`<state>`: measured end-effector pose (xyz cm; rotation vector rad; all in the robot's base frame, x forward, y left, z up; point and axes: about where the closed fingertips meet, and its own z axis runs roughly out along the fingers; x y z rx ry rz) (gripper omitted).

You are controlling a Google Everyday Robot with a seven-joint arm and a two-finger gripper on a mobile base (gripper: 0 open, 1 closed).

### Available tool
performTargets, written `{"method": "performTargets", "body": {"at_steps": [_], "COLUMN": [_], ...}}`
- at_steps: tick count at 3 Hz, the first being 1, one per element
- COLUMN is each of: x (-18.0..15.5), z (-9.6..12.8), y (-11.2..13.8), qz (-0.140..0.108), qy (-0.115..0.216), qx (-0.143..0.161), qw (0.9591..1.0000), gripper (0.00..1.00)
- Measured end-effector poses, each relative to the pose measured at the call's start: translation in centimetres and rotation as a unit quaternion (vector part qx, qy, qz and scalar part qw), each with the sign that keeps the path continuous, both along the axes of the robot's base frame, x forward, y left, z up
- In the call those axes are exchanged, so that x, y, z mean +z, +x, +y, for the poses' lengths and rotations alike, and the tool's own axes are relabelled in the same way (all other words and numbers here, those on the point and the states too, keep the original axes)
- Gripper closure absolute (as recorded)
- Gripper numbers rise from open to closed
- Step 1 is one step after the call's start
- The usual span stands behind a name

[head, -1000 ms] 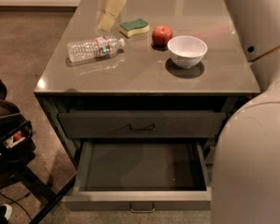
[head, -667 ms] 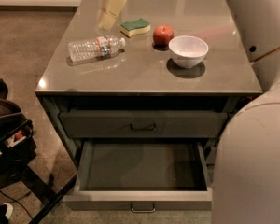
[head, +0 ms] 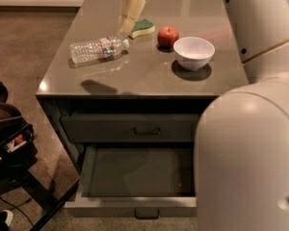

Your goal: Place water bottle into middle drawer

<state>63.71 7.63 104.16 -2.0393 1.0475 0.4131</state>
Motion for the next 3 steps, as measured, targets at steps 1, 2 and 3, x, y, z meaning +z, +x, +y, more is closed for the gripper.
{"method": "performTargets", "body": {"at_steps": [1, 2, 3], "x": [-2.0, -3.7, -7.1], "z": [-1.1, -1.4, 0.8], "y": [2.8, 4.9, 6.9], "qz": [-0.010, -0.012, 0.015], "qy": [0.011, 0.023, 0.034], "qx": [0.008, 0.009, 0.018], "qw": [0.9999, 0.9996, 0.9991], "gripper": [0.00, 0.00, 0.00]}}
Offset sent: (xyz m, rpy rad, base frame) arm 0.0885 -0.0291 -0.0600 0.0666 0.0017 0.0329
